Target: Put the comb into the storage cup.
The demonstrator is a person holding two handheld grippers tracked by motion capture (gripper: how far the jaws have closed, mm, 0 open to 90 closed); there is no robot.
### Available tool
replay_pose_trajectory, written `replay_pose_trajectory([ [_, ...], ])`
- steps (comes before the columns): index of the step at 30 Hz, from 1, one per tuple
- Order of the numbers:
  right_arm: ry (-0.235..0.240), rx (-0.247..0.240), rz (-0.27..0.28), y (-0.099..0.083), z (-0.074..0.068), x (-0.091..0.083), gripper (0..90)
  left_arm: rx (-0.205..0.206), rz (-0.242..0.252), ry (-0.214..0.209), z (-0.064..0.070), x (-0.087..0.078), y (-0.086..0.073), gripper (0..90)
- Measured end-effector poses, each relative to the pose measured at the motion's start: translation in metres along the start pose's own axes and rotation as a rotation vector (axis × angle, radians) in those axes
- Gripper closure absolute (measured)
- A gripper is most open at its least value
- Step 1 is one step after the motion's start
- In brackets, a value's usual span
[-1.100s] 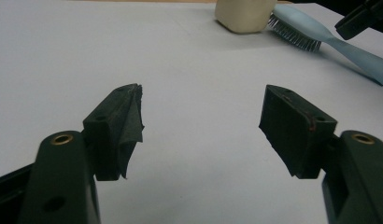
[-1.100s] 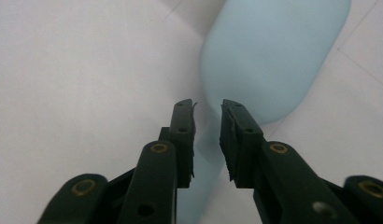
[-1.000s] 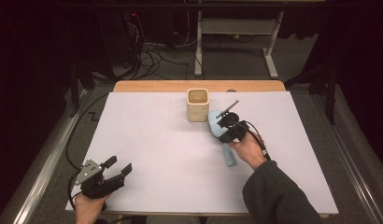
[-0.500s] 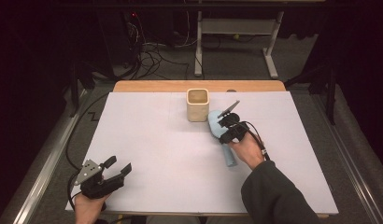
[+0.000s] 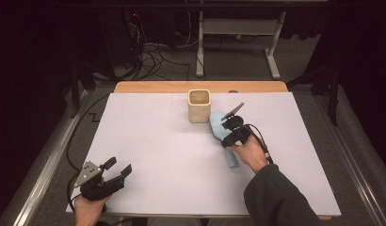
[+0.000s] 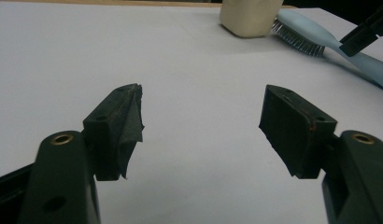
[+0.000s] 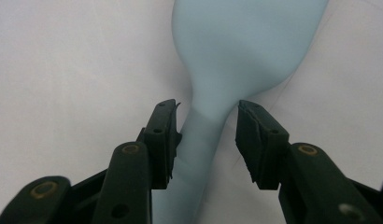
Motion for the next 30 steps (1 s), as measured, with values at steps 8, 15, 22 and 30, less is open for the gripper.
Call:
replay_pose_trajectory([
  [8,0.012,0.013,-0.008,0.0,0.002,0.014,57.8,0.014,-0.002,-0.006,0.001,0.001,0.0,30.6],
  [15,-0.029,0.029,-0.003,0.004,0.004,0.024,55.7,0.009,-0.003,-0.005,0.001,0.0,0.0,30.7],
  [22,-0.025,0.047,0.001,0.006,0.005,0.024,57.2,0.007,-0.004,-0.004,0.001,0.0,0.0,30.7],
  [30,-0.019,0.089,0.001,0.005,0.011,0.023,64.6,0.003,-0.005,-0.004,0.001,0.0,0.0,30.7],
])
Point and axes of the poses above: each handheld gripper's, and its own axes: x roughly forward along the jaws, y roughly out of its top, z roughly to its right, the point moved 10 cm from there along x, roughly forward along the jaws, and after that the axes turned 1 degree about y, right-handed, at the moved point
